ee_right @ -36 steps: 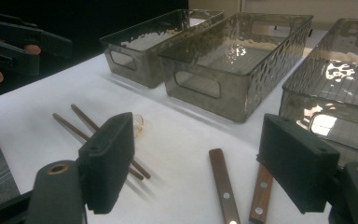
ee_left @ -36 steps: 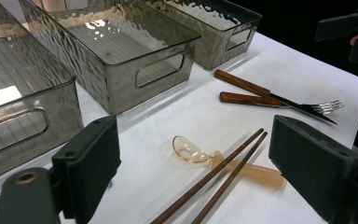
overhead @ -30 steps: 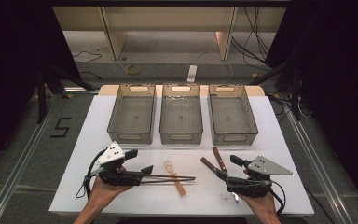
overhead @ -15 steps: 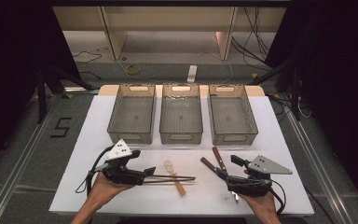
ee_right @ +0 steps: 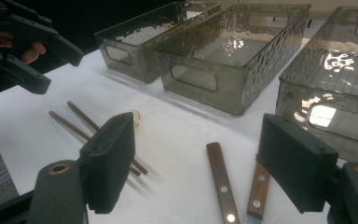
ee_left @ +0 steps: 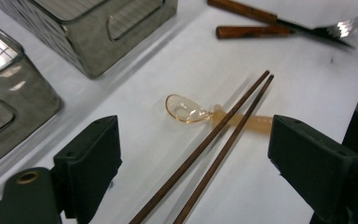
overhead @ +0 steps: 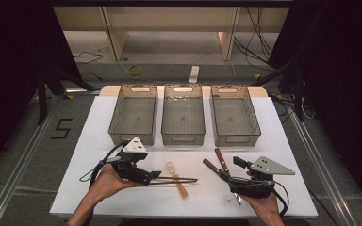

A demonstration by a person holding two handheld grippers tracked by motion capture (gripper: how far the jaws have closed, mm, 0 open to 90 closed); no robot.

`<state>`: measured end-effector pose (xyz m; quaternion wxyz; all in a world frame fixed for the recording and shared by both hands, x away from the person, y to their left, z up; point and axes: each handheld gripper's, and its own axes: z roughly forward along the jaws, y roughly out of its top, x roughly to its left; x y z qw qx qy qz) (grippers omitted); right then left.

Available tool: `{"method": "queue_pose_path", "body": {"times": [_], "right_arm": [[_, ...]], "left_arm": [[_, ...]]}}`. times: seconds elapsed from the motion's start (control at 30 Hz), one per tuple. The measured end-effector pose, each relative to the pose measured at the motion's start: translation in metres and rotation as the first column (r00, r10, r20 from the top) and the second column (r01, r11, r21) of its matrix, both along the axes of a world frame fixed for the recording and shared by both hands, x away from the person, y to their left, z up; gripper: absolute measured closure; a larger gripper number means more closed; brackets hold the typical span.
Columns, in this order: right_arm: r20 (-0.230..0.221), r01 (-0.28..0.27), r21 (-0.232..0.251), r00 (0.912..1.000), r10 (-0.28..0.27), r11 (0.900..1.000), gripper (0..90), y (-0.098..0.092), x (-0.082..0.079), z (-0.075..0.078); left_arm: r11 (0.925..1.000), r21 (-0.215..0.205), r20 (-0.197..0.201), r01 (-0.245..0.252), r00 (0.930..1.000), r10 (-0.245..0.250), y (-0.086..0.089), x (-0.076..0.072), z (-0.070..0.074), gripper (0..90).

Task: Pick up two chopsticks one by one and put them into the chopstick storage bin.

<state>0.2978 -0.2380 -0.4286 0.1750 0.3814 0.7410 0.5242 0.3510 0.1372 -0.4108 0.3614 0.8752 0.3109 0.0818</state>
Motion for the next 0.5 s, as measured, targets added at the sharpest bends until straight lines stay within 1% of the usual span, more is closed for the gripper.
{"method": "queue_pose_path", "body": {"times": [0.03,0.07,0.1,0.13,0.17,0.23,0.27,0.3,0.33,0.4,0.43,0.47,0.5], "right_arm": [[-0.002,0.0,-0.002,1.0,0.0,1.0,27.9,0.0,0.0,0.0],[-0.001,0.001,0.0,1.0,-0.001,1.0,27.9,0.0,0.0,0.0],[-0.003,0.001,0.002,1.0,-0.001,1.0,27.9,0.0,0.0,0.0],[-0.005,-0.001,0.006,1.0,0.001,1.0,27.9,0.0,0.001,0.0],[-0.006,-0.003,0.007,1.0,0.003,1.0,27.9,0.0,0.001,0.0],[-0.006,-0.007,0.002,1.0,0.007,1.0,27.9,0.0,0.0,0.0],[-0.006,-0.006,0.006,1.0,0.006,1.0,27.9,0.0,0.0,0.0],[-0.006,-0.006,0.006,1.0,0.006,1.0,27.9,0.0,0.0,0.0],[-0.005,-0.007,0.009,1.0,0.007,1.0,27.9,0.0,0.001,0.0],[-0.006,-0.007,0.009,1.0,0.008,1.0,27.9,0.0,0.001,0.0],[-0.006,-0.008,0.009,0.9999,0.008,1.0,27.9,0.0,0.001,0.0],[-0.006,-0.008,0.009,1.0,0.008,1.0,27.9,0.0,0.001,0.0],[-0.006,-0.008,0.009,1.0,0.008,1.0,27.8,0.0,0.001,0.0]], "left_arm": [[1.0,0.0,0.0,0.0,1.0,0.0,0.0,0.0,0.0,16.8],[0.9989,0.044,-0.002,0.016,0.9999,-0.016,-0.004,0.001,-0.001,17.1],[0.9989,0.044,-0.002,0.016,0.9999,-0.016,-0.004,0.001,-0.001,17.2],[0.9977,0.064,-0.014,0.022,0.9997,-0.021,-0.006,0.002,-0.003,17.4],[0.9969,0.072,-0.022,0.03,0.9994,-0.028,-0.007,0.002,-0.004,17.6],[0.9938,0.102,-0.029,0.044,0.9987,-0.042,-0.009,0.002,-0.006,18.8],[0.9913,0.123,-0.026,0.047,0.9987,-0.044,-0.01,0.002,-0.008,19.3],[0.9913,0.123,-0.026,0.047,0.9987,-0.044,-0.01,0.002,-0.008,19.9],[0.9852,0.162,-0.023,0.056,0.9983,-0.053,-0.012,0.001,-0.009,21.0],[0.9816,0.175,-0.041,0.077,0.9966,-0.071,-0.013,0.0,-0.011,22.3],[0.9816,0.175,-0.041,0.077,0.9966,-0.071,-0.013,0.0,-0.011,23.5],[0.9762,0.194,-0.055,0.097,0.9946,-0.087,-0.015,-0.001,-0.012,24.9],[0.9718,0.212,-0.06,0.103,0.9939,-0.092,-0.015,-0.002,-0.013,26.0]]}}
